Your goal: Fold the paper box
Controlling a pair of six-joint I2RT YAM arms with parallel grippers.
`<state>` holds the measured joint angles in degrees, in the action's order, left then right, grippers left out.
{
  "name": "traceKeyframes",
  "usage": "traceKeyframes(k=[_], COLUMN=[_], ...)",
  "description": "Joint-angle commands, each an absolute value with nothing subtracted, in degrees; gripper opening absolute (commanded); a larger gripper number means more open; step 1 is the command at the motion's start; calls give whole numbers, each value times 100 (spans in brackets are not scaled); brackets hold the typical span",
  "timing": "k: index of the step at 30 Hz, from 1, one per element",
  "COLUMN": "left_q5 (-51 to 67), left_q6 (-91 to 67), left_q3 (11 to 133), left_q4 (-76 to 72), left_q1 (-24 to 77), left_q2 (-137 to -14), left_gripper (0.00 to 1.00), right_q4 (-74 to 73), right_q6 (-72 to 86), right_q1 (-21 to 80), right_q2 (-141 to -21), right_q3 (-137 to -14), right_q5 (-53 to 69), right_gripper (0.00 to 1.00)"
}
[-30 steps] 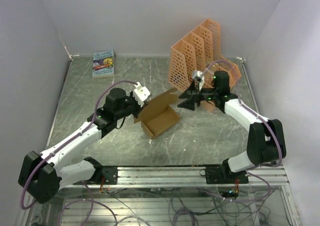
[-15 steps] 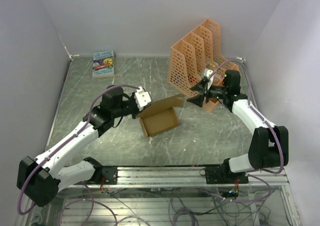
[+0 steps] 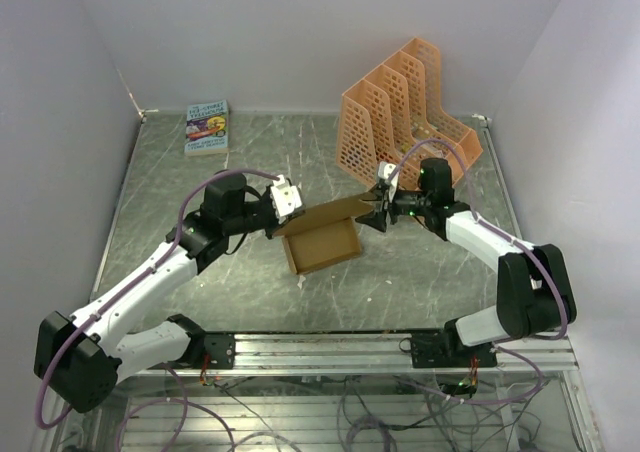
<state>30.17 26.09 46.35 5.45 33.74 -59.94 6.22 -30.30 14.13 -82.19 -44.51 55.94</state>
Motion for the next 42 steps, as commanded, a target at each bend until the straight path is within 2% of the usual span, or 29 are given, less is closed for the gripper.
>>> traceKeyframes(k=[1,8,14,16,18,20,23,27,30,33,36,39,40,42], left_q5=[3077,2851,2636,2543,2332,1958,1930,3182,3473,3488,3744,4161,3914,2694], left_q6=[2567,2450,2072,1790,1379,905,122,-591,-279,627,748,-44,-112,-100], left_q3=[4638,4564,4493,4378,4204,4036,4032,3918,3962,4106,4240,4058,4011,3822], left_q4=[260,157,-72,-272,-492,-706,-917,-1369,-1043,-409,-150,-745,-682,-652], left_q1=[3331,3314,3313,3315,3313,3309,2930,1806,1043,555,536,751,1012,1822], left_q2=[-5952,-5982,-5945,-5920,-5917,-5886,-5738,-5322,-5001,-5058,-5441,-5723,-5698,-5413], left_gripper=[7,7,7,9,15,30,58,64,73,74,69,68,70,75], right_q4=[488,434,556,525,359,65,-476,-1131,-1701,-2056,-2020,-1657,-1596,-1416], right_q6=[-3200,-3217,-2807,-2822,-3044,-3513,-4086,-4584,-5064,-5330,-5104,-4434,-4234,-3861], right_q1=[1460,1463,1578,1548,1442,1275,1027,696,488,409,404,404,404,400], right_q2=[-8290,-8087,-8175,-8191,-8179,-8146,-8130,-8142,-8176,-8219,-8269,-8320,-8323,-8329], right_q3=[-4634,-4527,-4620,-4655,-4677,-4708,-4801,-5018,-5250,-5416,-5489,-5530,-5539,-5518], right_q5=[5460,5326,5149,5156,5389,5658,5920,6263,6517,6640,6637,6504,6454,6417], right_gripper=[56,33,0,0,0,0,0,0,0,0,0,0,0,0])
